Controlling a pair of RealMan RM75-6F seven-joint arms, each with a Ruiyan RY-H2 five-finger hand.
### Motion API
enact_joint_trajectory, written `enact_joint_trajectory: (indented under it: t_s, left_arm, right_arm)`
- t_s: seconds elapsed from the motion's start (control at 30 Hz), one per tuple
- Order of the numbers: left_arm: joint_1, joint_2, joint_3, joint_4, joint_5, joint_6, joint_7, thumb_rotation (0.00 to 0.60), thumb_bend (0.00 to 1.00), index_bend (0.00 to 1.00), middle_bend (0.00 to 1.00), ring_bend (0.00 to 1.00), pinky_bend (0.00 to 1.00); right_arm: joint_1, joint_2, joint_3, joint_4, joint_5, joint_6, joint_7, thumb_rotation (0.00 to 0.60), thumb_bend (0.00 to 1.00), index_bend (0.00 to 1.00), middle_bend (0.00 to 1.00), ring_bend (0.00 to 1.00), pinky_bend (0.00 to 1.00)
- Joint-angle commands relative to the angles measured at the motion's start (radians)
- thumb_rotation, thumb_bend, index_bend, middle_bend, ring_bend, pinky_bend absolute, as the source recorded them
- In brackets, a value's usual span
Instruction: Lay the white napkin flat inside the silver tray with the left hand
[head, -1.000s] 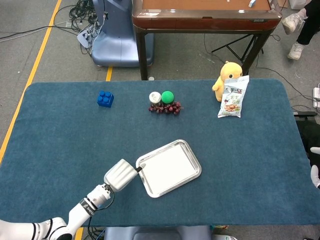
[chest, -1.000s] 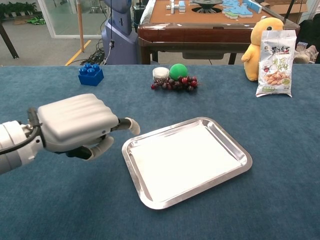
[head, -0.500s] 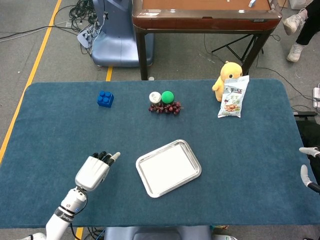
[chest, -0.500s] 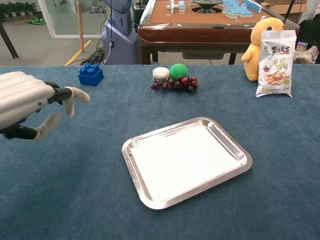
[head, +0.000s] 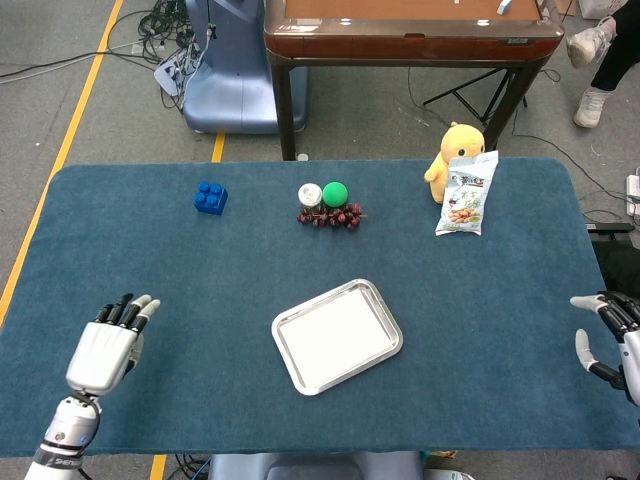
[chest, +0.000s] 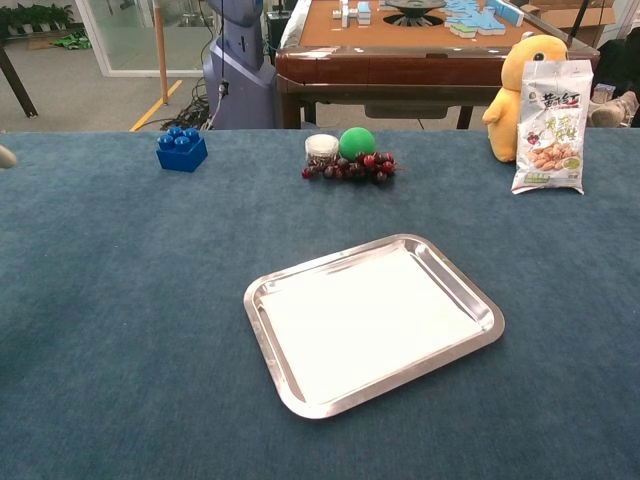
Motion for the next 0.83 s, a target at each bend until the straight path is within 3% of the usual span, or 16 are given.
enact_joint_trajectory:
  t_s: [0.03,0.4,0.53,0.83]
  left_arm:
    - [0.043,0.038,0.008,-0.018,-0.032,0.025,-0.009,0.600,0.62,0.22,0.22,0.15,0.28]
    - [0.163,0.074,-0.005,-0.024,-0.026,0.133,-0.164,0.600,0.60,0.20,0.22,0.15,0.28]
    - [0.170,0.071,-0.029,0.034,-0.039,0.121,-0.252,0.600,0.60,0.20,0.22,0.15,0.28]
    - [0.182,0.081,-0.042,0.041,-0.059,0.072,-0.245,0.600,0.60,0.20,0.22,0.15,0.28]
  right_arm:
    - [0.004,-0.006,-0.002,-0.001,-0.003,-0.005,-0.011,0.600,0.51,0.33,0.37,0.24,0.26]
    - [0.023,-0.049,-0.003,-0.012,-0.003,-0.028,-0.097,0.600,0.51,0.34,0.37,0.24,0.26]
    - [0.030,-0.068,0.002,-0.013,0.010,-0.039,-0.148,0.600,0.51,0.34,0.37,0.24,0.26]
    - [0.043,-0.125,0.028,0.000,0.054,-0.048,-0.293,0.600,0.51,0.35,0.37,0.24,0.26]
